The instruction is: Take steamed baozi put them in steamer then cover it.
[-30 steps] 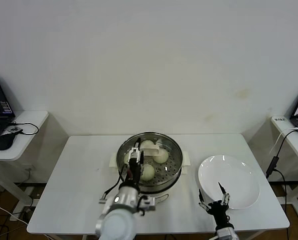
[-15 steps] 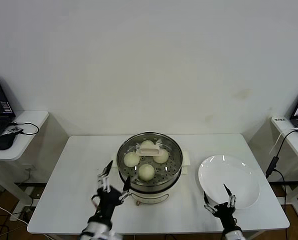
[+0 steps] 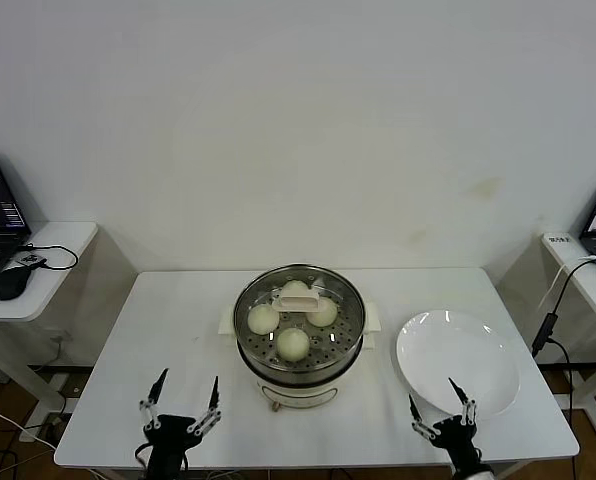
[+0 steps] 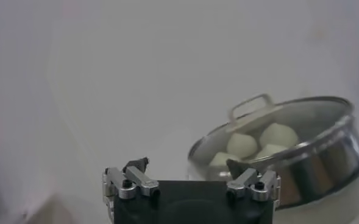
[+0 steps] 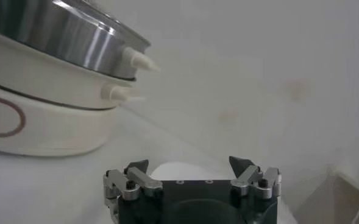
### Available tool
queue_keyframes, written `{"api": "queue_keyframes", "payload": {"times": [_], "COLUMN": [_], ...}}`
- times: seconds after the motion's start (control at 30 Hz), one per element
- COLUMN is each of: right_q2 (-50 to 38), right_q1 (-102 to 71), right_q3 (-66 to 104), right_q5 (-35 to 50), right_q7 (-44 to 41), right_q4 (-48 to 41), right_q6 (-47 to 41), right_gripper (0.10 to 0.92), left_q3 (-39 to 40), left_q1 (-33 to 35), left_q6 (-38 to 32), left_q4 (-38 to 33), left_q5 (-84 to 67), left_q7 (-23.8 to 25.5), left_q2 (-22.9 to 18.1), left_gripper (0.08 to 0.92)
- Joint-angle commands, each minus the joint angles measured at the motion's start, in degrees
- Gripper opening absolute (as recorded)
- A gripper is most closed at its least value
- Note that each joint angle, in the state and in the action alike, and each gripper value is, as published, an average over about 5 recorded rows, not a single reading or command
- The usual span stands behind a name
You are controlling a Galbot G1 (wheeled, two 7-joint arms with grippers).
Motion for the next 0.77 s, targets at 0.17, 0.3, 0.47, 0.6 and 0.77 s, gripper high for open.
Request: {"api": "queue_keyframes", "payload": {"times": [0.17,0.3,0.47,0.6,0.77], "right_q2": [-3.6,-3.2,-2.9,-2.5,-2.4], "right_q1": [-8.3,-8.3,-8.2,-7.8,-7.6], "right_q3": [-2.8,-4.4,-6.1,-6.5,-6.5], "right_q5": [11.2,12.9,13.5,13.6,13.2], "right_q7": [-1.6,-1.5,-0.7,-0.8,-1.0], "right_q4": [5.6,6.9,8.4,8.6,8.1], "right_q6": [-2.6,-2.8,-3.8,-3.8,-3.6], "right_gripper": [0.823,0.823,0.823,0.823,0.823], "left_q3": [-5.0,-4.6,-4.1,-3.7,-3.9], "left_q1": [4.6,4.6,3.7,3.9,4.5], "left_q6": [-11.3,-11.2,-10.8,-10.6,-10.6], "left_q4": [7.1,7.6,8.9,9.1,8.8], "left_q5": [-15.5,-16.0,-18.3,-18.2,-17.4], "left_q7": [-2.4,-2.2,-2.1,-1.7,-1.3], "left_q2": [-1.0,-1.3,-1.9,-2.3,-2.2], "left_gripper": [0.823,0.823,0.823,0.823,0.823]}}
